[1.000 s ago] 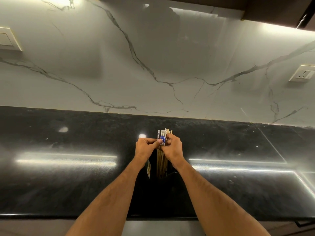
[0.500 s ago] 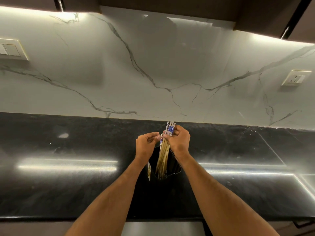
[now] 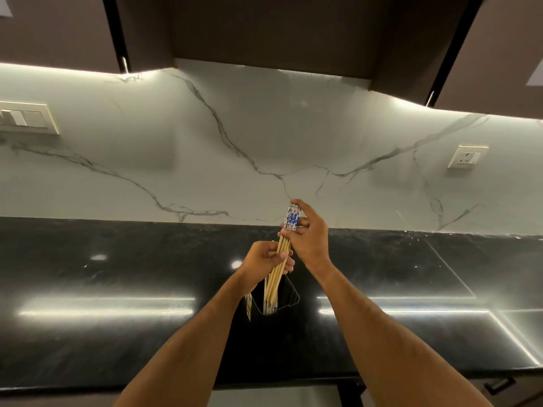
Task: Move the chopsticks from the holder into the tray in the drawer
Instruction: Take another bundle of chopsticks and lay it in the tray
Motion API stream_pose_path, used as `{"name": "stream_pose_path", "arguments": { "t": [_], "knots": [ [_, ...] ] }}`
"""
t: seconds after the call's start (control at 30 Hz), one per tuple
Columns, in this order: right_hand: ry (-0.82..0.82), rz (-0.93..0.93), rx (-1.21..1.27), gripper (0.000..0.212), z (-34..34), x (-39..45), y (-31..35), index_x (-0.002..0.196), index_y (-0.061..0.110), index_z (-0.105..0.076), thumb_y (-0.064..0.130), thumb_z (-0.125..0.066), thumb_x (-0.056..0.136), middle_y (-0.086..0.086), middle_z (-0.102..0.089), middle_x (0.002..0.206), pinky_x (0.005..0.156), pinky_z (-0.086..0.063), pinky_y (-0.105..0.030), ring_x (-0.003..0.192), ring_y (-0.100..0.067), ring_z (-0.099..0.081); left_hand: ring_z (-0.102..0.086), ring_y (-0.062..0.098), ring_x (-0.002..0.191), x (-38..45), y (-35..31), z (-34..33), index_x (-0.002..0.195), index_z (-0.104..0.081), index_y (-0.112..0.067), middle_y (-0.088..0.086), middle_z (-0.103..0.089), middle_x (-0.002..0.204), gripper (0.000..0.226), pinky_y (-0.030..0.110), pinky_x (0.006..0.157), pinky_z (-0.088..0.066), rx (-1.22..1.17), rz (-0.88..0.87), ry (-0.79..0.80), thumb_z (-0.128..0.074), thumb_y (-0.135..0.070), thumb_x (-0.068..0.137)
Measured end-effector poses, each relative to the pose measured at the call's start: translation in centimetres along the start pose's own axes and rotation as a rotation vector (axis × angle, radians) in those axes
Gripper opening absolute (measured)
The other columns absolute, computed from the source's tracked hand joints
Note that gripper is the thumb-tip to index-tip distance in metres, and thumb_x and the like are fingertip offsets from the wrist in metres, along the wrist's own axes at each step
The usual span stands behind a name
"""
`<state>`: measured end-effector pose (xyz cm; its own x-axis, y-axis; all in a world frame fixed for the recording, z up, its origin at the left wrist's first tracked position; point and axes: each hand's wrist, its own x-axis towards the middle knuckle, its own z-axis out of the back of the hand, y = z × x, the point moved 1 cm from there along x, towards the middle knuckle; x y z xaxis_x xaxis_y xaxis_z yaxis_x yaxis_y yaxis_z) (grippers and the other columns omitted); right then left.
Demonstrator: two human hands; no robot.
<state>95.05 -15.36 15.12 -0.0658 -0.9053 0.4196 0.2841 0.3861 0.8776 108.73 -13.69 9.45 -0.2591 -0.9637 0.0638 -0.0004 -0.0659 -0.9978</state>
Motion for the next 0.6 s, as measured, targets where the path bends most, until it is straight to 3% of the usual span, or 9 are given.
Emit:
{"name": "stream_pose_path", "arguments": {
  "t": [0.23,0.37,0.6],
  "knots": [
    [0.015,0.06,-0.052,0.075,1.3,-1.3,1.5,0.139,0.023,-0.055,-0.01,-0.08,0.076,0.001,-0.061,0.128,0.071,-0.063,-0.027,0.105,-0.014,-0.069,-0.077,0.028,0.091,-1.8,-1.4,-0.7,0.11,-0.07,-0.002,0.014,-0.078,0.094,0.017,0.038,0.085,-0.063,0.044,0.033,0.025,-0.058,-0.008,0.1],
    [-0.005,0.044,-0.07,0.072,1.5,-2.3,1.7,0.136,0.022,-0.059,-0.009,-0.081,0.074,-0.001,-0.067,0.12,0.071,-0.062,-0.023,0.095,-0.01,-0.073,-0.076,0.03,0.094,-3.2,-1.8,-1.0,0.113,-0.068,0.001,0.016,-0.077,0.097,0.019,0.04,0.087,-0.062,0.038,0.045,0.056,-0.057,-0.007,0.1],
    [-0.027,0.011,-0.072,0.072,1.7,-4.4,2.4,0.131,0.017,-0.064,-0.01,-0.084,0.068,0.0,-0.069,0.119,0.077,-0.064,-0.035,0.097,-0.014,-0.073,-0.075,0.032,0.098,-5.6,-2.3,-1.2,0.117,-0.065,0.004,0.019,-0.076,0.102,0.021,0.039,0.089,-0.061,-0.021,0.067,0.092,-0.055,-0.005,0.101]
  ]
}}
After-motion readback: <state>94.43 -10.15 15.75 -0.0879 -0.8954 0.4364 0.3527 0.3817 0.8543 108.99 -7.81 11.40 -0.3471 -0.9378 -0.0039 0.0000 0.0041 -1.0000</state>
